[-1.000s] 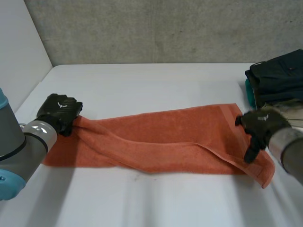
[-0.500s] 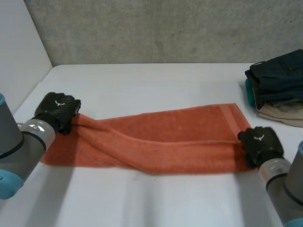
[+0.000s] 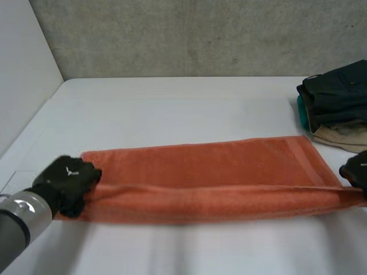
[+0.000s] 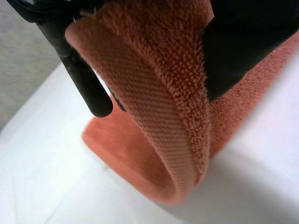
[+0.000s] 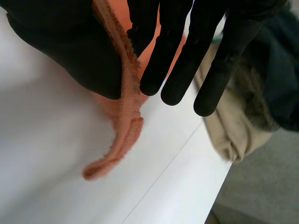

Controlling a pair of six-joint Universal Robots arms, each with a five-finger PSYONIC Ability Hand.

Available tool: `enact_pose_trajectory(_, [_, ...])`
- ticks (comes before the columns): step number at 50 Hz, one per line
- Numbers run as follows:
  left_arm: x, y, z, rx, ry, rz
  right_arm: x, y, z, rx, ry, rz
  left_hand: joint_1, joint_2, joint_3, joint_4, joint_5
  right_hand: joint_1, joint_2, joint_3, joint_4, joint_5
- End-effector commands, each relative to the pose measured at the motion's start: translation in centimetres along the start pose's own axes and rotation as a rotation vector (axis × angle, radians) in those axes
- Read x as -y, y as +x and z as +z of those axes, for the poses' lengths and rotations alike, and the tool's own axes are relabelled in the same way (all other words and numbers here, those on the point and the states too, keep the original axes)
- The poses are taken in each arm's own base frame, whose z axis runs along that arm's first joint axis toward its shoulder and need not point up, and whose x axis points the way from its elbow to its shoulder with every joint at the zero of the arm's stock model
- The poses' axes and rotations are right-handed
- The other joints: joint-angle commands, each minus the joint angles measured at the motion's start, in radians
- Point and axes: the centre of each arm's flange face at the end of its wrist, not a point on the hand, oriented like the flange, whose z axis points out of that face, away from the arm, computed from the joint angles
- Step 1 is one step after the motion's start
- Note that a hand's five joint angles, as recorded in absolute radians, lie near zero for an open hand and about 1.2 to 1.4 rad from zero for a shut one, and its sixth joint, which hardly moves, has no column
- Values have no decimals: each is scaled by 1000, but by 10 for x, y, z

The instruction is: Fold the laundry.

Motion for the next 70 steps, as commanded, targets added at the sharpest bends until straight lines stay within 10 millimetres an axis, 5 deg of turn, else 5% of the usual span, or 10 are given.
enact_pose_trajectory(1, [-3,-3,9,5,11,42,18,-1,41,-69,165,61,222,196,201,191,238,254,211,207,198,205])
enact_pose_trajectory(7, [1,-13,35,73,75,56,49,-8,75,-96,285,31,222,196,201,191,238,254,211,207,198,205])
enact_pose_trajectory(29, [11,-40,135,258,116,1,83,-12,193,-215,415,7,222,196,201,191,238,254,211,207,198,205])
enact_pose_trajectory(30, [13,-40,137,256,123,-3,86,-13,195,-227,426,6,222,196,201,191,238,218,175,170,162,169])
enact_pose_trajectory(31, [13,-38,139,251,126,-5,90,-16,197,-242,437,1,-43,-68,-64,-73,-26,-716,-759,-763,-772,-765])
enact_pose_trajectory(33, [19,-31,142,227,143,0,92,-20,197,-247,442,-2,-1000,-1026,-1021,-1031,-983,-967,-1010,-1014,-1023,-1016])
enact_pose_trajectory(42, [56,-31,128,250,256,-1,112,-13,165,-238,492,64,-1000,-1026,-1021,-1031,-983,-967,-1010,-1014,-1023,-1016])
enact_pose_trajectory(49, [72,-40,97,270,323,-76,120,10,99,-138,498,188,-1000,-1026,-1021,-1031,-983,-967,-1010,-1014,-1023,-1016])
enact_pose_trajectory(59, [61,-25,71,238,315,-101,44,13,80,109,190,287,-1000,-1026,-1021,-1031,-983,-667,-710,-714,-723,-716])
enact_pose_trajectory(70, [53,-21,75,243,321,-102,-2,10,104,100,264,295,-1000,-1026,-1021,-1031,-983,-452,-495,-499,-508,-501])
